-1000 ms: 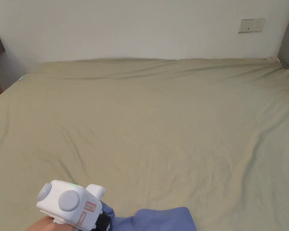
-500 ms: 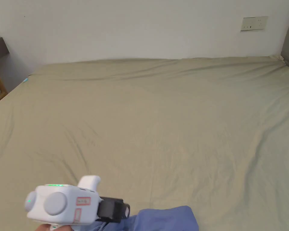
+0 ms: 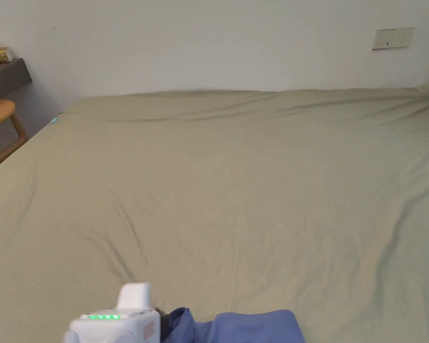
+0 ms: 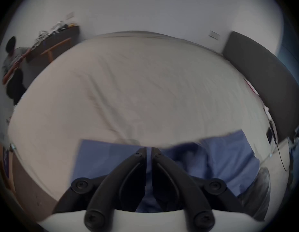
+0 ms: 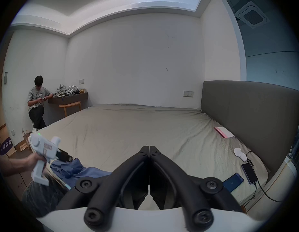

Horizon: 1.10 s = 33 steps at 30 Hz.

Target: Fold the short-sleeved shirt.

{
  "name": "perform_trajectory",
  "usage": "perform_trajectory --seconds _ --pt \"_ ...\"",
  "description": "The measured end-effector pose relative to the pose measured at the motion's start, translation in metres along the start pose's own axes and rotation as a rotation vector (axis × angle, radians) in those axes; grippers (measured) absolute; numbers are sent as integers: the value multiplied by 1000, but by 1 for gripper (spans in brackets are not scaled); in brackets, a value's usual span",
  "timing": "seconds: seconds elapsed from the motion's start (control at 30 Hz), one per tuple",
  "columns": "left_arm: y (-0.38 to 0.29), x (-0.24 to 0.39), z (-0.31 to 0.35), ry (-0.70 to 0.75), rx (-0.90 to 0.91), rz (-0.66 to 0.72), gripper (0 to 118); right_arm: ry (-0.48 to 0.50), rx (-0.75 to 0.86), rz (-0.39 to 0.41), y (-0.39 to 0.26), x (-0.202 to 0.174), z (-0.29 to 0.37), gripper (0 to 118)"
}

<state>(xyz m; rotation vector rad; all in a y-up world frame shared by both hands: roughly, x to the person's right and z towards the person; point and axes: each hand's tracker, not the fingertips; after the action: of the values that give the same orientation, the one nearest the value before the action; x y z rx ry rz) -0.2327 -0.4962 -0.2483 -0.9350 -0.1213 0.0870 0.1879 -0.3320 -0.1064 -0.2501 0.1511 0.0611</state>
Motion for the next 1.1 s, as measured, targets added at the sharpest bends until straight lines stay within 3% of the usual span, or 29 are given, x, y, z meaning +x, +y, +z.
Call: perform_trajectory --seconds 0.1,0.2,0.37,0.5,0.53,0.57,0.63,0.67,0.77,0.87,1.1 --pt "-20 27 -24 -68 -73 49 4 -5 -12 -8 -1 3 2 1" --pt "-33 45 -21 28 28 42 1 -14 -17 -17 0 6 5 1" --pt "-47 36 -17 -12 86 96 0 1 -28 -75 -1 8 8 1" --pt "-39 30 1 -58 69 73 0 5 -19 -43 -1 2 17 1" --pt "-35 23 10 -117 65 122 10 4 -16 -21 0 1 19 1" --pt "-32 12 21 -184 84 175 33 -2 -12 0 1 1 21 1" --pt "-24 -19 41 -295 185 277 96 -13 -9 20 4 2 24 1" --pt "-19 -35 53 -308 237 314 106 -13 -7 17 6 3 26 1" --pt "-3 -91 78 -209 306 399 111 -9 5 -13 8 8 28 1" --pt "2 -150 70 -145 164 444 111 -5 9 -36 9 8 27 1" --pt "-28 -212 15 -305 -160 561 111 8 -6 -17 11 0 25 1"
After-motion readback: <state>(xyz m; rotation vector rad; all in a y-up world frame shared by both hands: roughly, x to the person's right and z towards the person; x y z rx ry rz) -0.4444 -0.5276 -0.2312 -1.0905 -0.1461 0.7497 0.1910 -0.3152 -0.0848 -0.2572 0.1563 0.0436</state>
